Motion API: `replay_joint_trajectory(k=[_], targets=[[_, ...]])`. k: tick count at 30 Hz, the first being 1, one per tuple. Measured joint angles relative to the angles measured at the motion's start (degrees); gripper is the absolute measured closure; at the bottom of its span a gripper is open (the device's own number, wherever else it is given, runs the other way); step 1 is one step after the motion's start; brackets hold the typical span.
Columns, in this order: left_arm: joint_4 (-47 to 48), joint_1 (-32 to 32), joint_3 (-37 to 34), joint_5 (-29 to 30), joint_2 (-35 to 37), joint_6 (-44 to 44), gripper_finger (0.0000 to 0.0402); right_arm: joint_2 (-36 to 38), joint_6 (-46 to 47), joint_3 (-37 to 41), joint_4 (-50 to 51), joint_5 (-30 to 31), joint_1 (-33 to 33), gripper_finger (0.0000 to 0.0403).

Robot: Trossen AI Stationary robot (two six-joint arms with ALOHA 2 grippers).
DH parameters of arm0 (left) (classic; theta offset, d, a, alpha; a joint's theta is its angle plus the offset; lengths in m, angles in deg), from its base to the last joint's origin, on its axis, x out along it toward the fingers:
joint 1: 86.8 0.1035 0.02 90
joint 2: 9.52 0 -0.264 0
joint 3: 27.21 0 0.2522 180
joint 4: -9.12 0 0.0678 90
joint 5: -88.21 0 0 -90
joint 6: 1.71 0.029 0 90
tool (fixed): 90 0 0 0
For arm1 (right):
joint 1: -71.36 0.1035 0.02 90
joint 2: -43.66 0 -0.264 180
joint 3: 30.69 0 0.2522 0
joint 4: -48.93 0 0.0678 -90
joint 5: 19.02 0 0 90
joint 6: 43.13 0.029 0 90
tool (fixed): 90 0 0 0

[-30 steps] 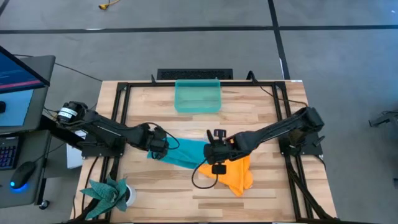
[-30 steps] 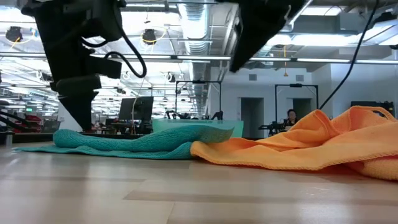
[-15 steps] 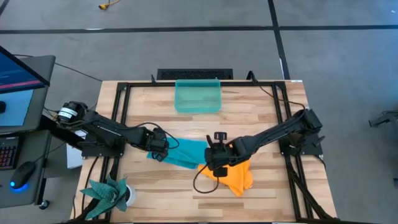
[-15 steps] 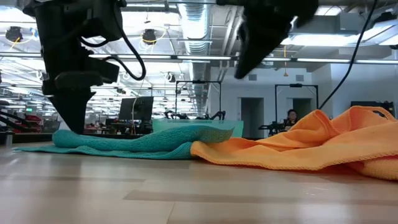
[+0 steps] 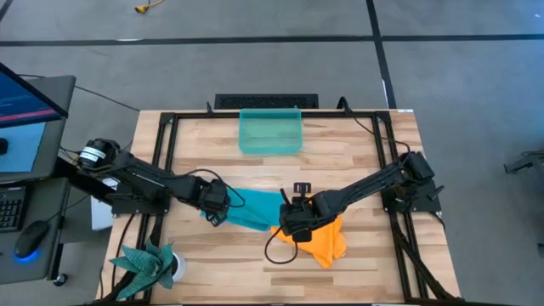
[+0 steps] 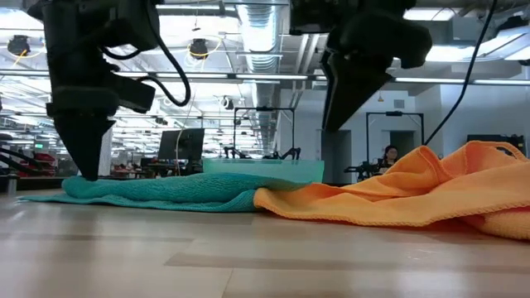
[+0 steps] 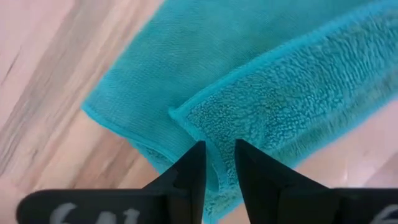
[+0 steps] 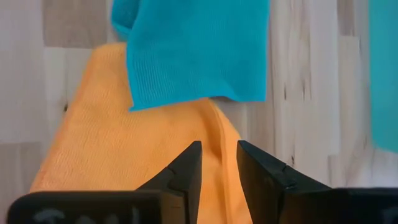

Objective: Roll microfiber towels into tight, uniform cylinder then place into a basket
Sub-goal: Fold the blue microfiber cloth

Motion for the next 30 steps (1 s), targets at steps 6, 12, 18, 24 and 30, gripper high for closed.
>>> replay_joint_trajectory(k=[6, 12, 18, 24, 30], targets=[[0.22, -4.7, 0.0, -2.32, 0.0, 2.17, 0.0358, 0.01, 0.44, 0.0, -0.07, 0.0, 0.02, 0.028], [0.43, -9.37, 0.0, -5.71, 0.0, 0.92, 0.0372, 0.01, 0.56, 0.0, -0.75, 0.0, -0.39, 0.028], [0.5, -13.01, 0.02, -5.78, 0.0, -3.82, 0.0373, 0.01, 3.61, 0.0, -0.99, 0.0, -1.14, 0.028], [0.56, -14.67, 0.13, -4.67, 0.0, -7.91, 0.0373, 0.01, 4.35, 0.0, -3.2, 0.0, -1.16, 0.028], [3.05, -18.42, 4.96, -2.34, 0.02, -9.45, 0.0373, 0.01, 4.37, 0.0, -4.26, 0.0, -1.02, 0.0282]])
